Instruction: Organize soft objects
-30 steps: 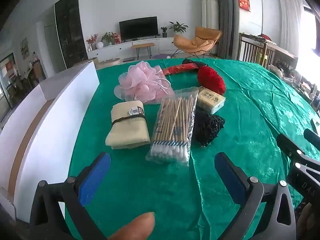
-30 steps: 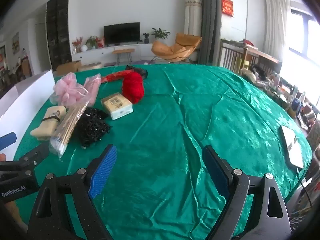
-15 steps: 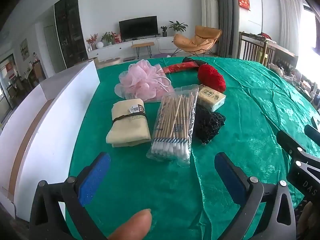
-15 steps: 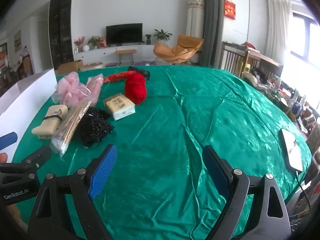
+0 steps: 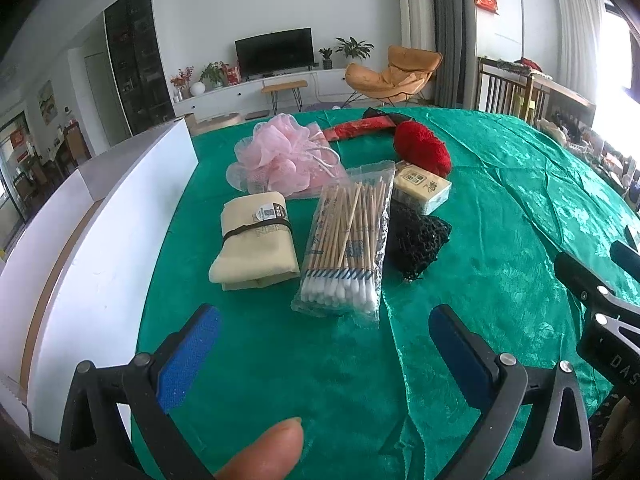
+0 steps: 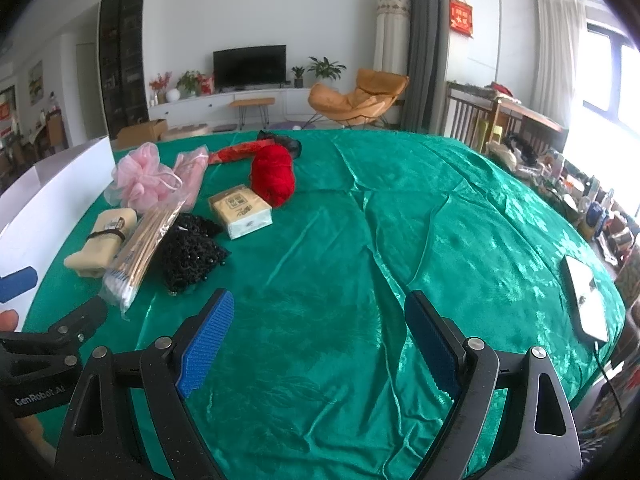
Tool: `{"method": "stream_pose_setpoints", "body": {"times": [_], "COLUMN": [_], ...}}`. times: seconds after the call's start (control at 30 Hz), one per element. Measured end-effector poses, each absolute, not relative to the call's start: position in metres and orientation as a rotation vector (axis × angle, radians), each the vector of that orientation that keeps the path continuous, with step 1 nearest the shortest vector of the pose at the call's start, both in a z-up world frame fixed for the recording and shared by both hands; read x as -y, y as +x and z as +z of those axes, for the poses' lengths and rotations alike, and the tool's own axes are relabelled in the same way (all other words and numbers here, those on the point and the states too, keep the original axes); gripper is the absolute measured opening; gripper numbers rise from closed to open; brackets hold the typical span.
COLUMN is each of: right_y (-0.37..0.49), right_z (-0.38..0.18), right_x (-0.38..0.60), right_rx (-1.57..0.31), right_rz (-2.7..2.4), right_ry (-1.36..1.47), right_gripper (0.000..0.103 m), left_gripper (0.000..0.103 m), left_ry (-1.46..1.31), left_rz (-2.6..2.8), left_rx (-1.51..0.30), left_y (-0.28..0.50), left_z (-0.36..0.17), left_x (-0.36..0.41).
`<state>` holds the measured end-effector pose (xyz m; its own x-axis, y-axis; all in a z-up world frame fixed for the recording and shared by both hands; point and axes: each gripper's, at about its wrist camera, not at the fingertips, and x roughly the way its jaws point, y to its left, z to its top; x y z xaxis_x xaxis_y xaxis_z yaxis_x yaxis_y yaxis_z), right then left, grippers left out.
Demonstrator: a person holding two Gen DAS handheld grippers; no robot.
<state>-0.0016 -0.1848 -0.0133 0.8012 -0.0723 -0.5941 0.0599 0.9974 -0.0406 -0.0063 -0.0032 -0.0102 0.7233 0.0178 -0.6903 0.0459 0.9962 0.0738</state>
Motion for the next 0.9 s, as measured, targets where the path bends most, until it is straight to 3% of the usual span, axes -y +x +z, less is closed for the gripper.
{"method": "stream_pose_setpoints", "body": {"times": [0.9], "right_y": [-0.002], "right_z": [-0.014], "right_x": [0.183], "right_rx": [-0.642], "right_rz": [-0.069], "right_ry": [-0.015], "right_gripper": [0.089], "left_gripper": [0.103], "left_ry": [0.085], "left_rz": [-0.012], "left_rx": [-0.801], "left_y": [-0.006], "left_z": [-0.021], "left_x": [0.003]}}
